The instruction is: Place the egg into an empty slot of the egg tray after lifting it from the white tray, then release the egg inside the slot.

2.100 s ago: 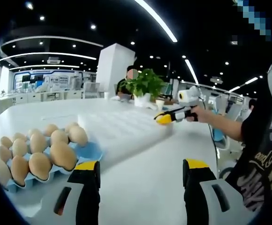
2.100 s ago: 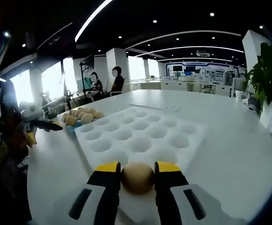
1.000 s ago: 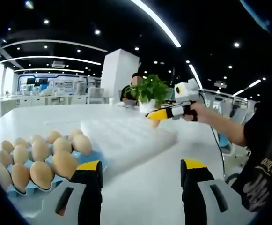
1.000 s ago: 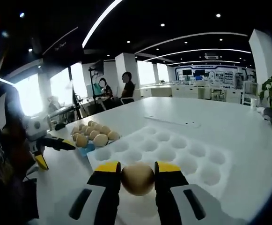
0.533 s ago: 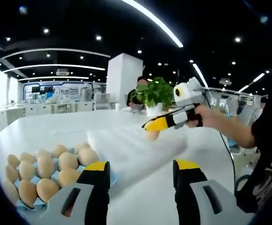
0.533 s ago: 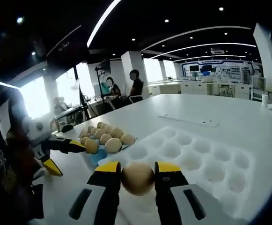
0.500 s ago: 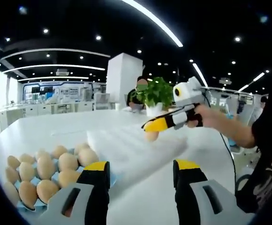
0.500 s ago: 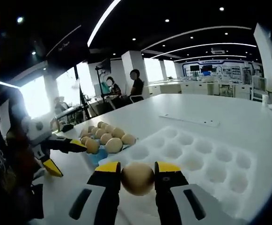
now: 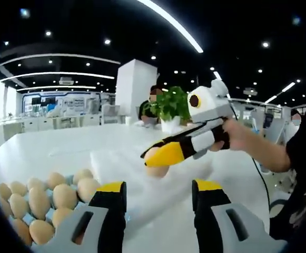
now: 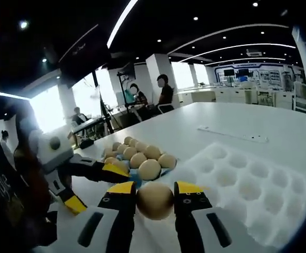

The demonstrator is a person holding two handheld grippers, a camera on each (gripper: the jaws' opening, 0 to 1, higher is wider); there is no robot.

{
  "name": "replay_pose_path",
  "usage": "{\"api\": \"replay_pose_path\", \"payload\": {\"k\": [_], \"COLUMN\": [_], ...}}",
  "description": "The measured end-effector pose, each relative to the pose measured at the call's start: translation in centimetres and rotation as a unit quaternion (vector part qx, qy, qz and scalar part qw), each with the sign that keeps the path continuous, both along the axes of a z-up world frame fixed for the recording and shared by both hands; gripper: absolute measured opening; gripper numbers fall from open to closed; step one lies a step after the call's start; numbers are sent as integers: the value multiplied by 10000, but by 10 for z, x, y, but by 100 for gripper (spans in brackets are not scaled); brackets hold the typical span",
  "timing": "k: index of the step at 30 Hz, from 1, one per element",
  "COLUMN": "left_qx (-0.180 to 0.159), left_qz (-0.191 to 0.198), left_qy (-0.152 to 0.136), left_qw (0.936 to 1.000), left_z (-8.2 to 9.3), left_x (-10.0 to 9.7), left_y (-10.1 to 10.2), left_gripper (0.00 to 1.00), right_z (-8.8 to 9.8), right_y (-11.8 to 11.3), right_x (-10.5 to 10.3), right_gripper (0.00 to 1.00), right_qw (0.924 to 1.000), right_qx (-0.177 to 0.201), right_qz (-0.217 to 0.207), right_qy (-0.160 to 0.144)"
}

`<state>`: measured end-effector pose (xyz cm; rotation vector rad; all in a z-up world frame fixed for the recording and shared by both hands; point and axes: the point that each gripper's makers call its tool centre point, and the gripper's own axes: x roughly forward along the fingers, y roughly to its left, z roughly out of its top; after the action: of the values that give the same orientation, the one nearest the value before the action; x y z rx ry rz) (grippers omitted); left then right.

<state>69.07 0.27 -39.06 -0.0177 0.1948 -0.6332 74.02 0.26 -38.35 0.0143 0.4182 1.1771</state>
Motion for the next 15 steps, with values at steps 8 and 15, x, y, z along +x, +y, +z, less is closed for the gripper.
{"api": "replay_pose_path", "payload": {"k": [8, 15], "left_qx": [53, 159], "left_qz": [73, 95], "left_qy": [-79, -102], "left_qw": [9999, 9998], "left_z": [3, 3], "left_x": [8, 11], "left_y": [4, 6], "left_gripper": [49, 47], "right_z": [-3, -9], "right_y": [16, 29], "right_x": [-9, -19], "right_gripper": [30, 30], "right_qw": [9997, 9988], "right_qx": [-33, -74], "right_qz": [211, 416], "right_qy": [112, 245]}}
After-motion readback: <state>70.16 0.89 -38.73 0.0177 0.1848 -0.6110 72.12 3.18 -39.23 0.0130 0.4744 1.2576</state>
